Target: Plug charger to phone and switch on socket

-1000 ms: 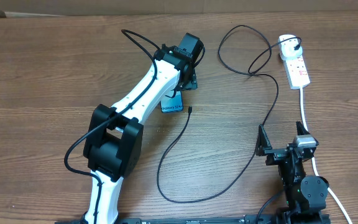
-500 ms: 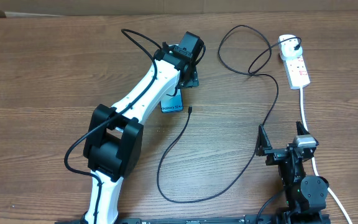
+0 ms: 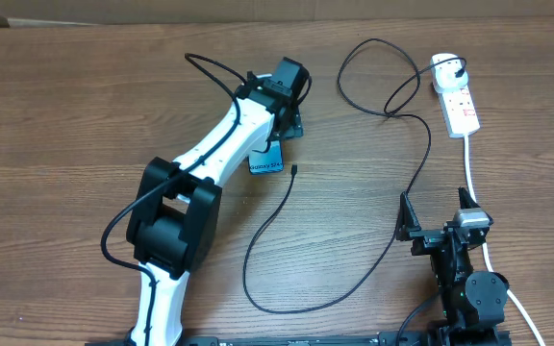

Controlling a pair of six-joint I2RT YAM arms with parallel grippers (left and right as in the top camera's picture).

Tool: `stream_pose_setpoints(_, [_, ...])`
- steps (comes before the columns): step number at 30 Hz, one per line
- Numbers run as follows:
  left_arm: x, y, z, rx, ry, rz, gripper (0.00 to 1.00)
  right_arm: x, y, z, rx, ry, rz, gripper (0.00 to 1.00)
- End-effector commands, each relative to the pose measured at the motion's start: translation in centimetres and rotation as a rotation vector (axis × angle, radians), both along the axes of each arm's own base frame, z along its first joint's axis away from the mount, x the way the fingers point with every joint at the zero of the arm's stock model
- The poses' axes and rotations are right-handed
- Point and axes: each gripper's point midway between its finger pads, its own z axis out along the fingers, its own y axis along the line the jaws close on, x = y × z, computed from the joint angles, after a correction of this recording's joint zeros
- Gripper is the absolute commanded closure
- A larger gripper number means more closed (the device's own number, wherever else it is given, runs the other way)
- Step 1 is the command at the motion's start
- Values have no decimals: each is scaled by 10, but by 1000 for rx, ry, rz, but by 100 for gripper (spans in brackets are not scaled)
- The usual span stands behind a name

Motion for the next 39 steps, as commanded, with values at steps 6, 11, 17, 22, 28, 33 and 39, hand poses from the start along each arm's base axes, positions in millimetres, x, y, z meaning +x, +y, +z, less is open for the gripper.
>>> stream_pose_setpoints(6, [-5,11,-26,-79,64,37,0,0,0,-1,-1,-5,0,0])
stream_pose_setpoints(11, [-7,5,-26,-85,71,12,0,0,0,-1,-1,-5,0,0])
stream_pose_setpoints(17, [-4,-8,-24,-77,42,-79,0,0,0,-1,-1,-5,0,0])
stream_pose_setpoints(22, [-2,-4,-24,-20,20,-78,0,0,0,-1,-1,-5,0,0])
stream_pose_setpoints(28, [-3,-2,-29,-5,29,-73,0,0,0,-1,-1,-5,0,0])
stream_pose_setpoints(33, [-1,-3,-29,-10,21,-73,0,0,0,-1,-1,-5,0,0])
stream_pose_setpoints(39, [0,0,-29,8,17,-67,0,0,0,-1,-1,-5,0,0])
